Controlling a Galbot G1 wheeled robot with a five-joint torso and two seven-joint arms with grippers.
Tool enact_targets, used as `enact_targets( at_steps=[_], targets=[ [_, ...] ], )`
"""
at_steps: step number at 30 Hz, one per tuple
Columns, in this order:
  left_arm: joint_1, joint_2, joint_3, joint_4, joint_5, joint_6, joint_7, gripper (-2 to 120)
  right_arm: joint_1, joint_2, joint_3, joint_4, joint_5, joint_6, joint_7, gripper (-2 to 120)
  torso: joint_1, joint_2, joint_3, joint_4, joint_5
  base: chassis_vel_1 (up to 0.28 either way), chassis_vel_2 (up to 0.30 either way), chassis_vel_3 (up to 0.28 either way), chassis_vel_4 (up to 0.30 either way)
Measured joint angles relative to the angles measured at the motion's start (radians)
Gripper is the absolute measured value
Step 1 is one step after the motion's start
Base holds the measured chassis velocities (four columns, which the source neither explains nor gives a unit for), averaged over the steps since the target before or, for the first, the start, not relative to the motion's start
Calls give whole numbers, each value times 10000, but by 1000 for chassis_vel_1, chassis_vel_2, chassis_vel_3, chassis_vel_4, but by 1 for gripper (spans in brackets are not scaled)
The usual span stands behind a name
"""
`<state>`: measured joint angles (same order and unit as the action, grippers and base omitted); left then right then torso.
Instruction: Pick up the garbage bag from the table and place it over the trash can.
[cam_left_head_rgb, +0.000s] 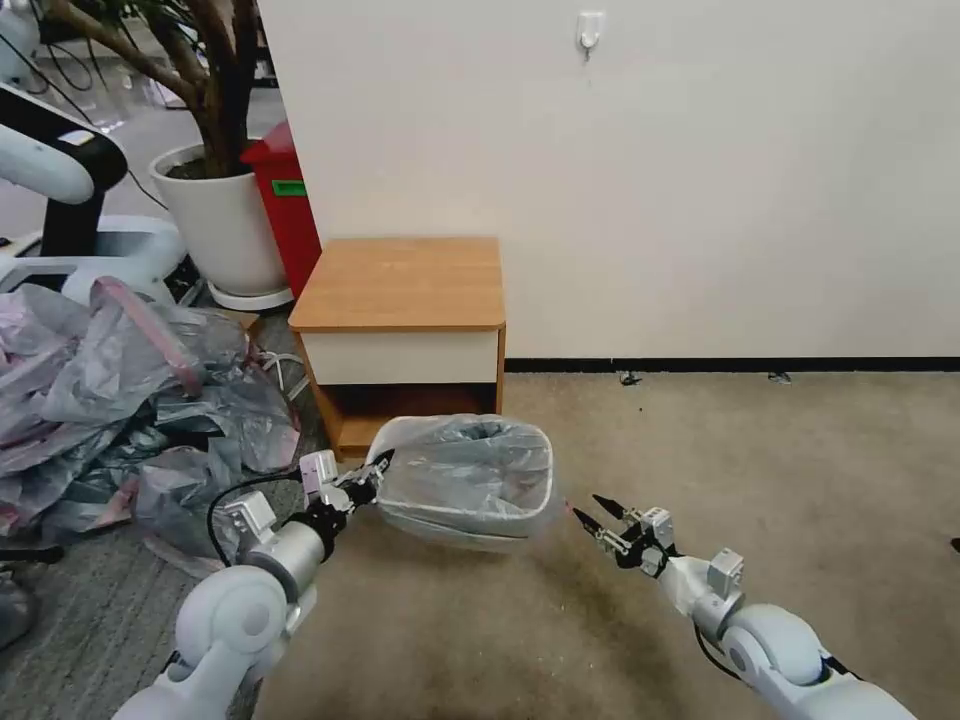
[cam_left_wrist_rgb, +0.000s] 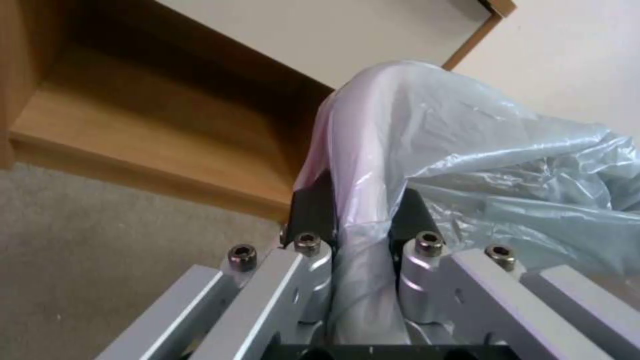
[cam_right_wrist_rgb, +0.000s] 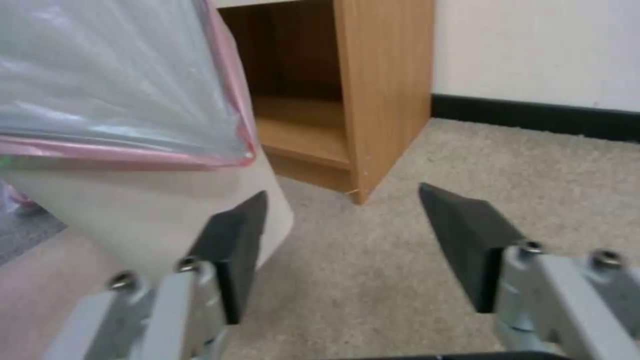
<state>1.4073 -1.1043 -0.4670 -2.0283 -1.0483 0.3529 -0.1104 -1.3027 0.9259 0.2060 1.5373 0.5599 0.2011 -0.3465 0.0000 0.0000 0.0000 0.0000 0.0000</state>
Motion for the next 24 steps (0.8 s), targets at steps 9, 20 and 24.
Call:
enact_targets(
  at_steps=[9,20,24],
  targets=[
    [-187,32,-14,146,-28,-19,-147,9,-70,-16,140,306,352,4,1013,97,0,0,0,0,1,0,0,0,0],
    [-286,49,77,241,183,-85,-152,9,-309,-409,1017,2381,598,241,1962,114,0,0,0,0,-2,0,0,0,0],
    [-295,81,133,264,411,-177,-142,9,-554,-577,1095,3378,192,254,1932,114,0,0,0,0,-1,0,0,0,0]
  ],
)
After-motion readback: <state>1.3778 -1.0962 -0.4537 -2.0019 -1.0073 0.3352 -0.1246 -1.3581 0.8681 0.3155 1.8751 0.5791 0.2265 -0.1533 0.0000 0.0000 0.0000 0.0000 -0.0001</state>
